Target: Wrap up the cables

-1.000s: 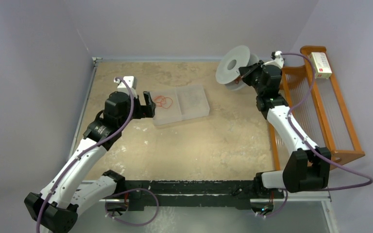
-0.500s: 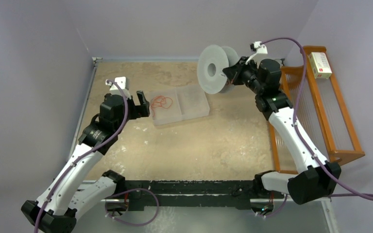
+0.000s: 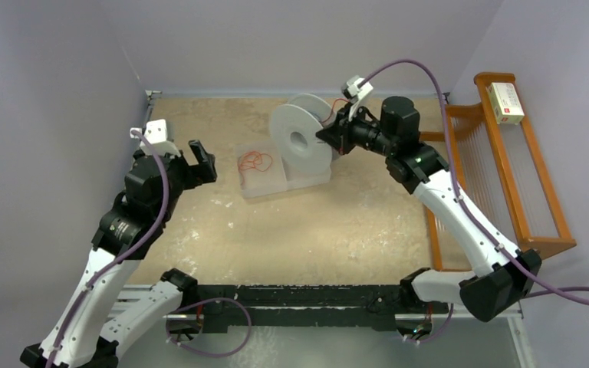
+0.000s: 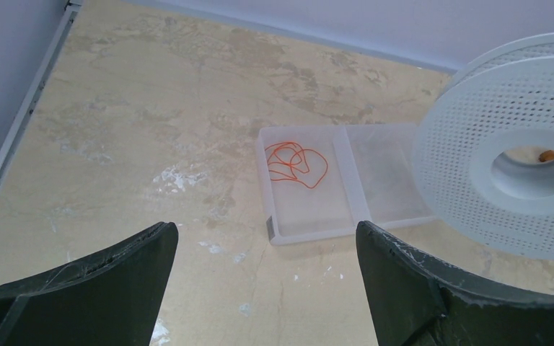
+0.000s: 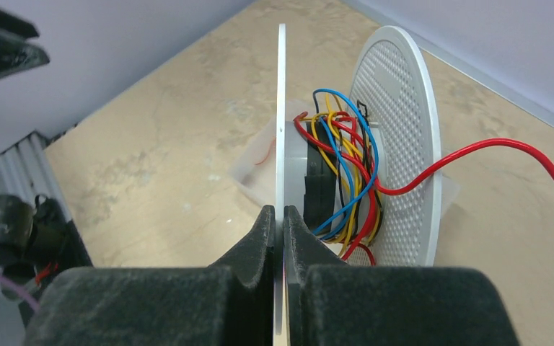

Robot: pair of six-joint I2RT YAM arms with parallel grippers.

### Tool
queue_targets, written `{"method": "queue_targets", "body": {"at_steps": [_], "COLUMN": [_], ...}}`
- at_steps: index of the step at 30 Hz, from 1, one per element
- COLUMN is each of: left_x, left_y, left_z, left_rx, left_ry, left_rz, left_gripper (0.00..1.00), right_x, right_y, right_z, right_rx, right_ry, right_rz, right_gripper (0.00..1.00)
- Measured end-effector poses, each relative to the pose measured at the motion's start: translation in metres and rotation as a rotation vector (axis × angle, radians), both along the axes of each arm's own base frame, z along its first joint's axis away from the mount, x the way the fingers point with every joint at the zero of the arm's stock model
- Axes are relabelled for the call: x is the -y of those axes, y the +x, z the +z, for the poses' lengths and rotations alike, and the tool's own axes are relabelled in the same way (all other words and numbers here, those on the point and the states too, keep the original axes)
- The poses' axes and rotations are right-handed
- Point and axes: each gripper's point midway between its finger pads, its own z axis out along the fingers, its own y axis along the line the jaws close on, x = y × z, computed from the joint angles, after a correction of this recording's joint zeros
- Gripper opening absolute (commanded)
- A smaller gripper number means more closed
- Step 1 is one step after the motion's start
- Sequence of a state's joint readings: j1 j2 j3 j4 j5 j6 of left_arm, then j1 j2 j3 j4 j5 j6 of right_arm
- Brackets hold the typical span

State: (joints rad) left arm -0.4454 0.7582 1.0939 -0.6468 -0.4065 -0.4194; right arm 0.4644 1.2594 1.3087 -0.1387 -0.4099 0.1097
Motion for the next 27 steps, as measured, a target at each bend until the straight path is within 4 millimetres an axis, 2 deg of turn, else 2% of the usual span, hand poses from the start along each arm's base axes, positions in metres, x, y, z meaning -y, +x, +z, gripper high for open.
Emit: {"method": "queue_targets", "body": {"at_steps": [11, 15, 23, 27], "left_x": [-0.008, -0.012, -0.028, -0.033], "left_y": [-0.018, -0.027, -0.047, -0.055], "left_z": [0.009, 0.024, 0.059, 0.064], "left_rx": [-0.023, -0.003, 0.067, 0.077], "left_ry": [0.003, -0.006, -0.029, -0.032], "left_rz": [0.001, 0.001, 0.031, 0.038], "left_gripper": [0.93, 0.93, 0.93, 0.93], "right_x": [-0.072, -0.099, -0.143, -0.161], "right_y": [-0.059, -0.08, -0.106, -0.114], "right_z": [-0.01, -0.018, -0.051, -0.069], "right_rx": [0.107, 0.129, 0.176, 0.194], "right_ry": [-0.084, -0.096, -0.131, -0.155], "right_rz": [0.305, 0.408, 0.548, 0.608], "right_gripper": [0.0, 0.0, 0.0, 0.0]}}
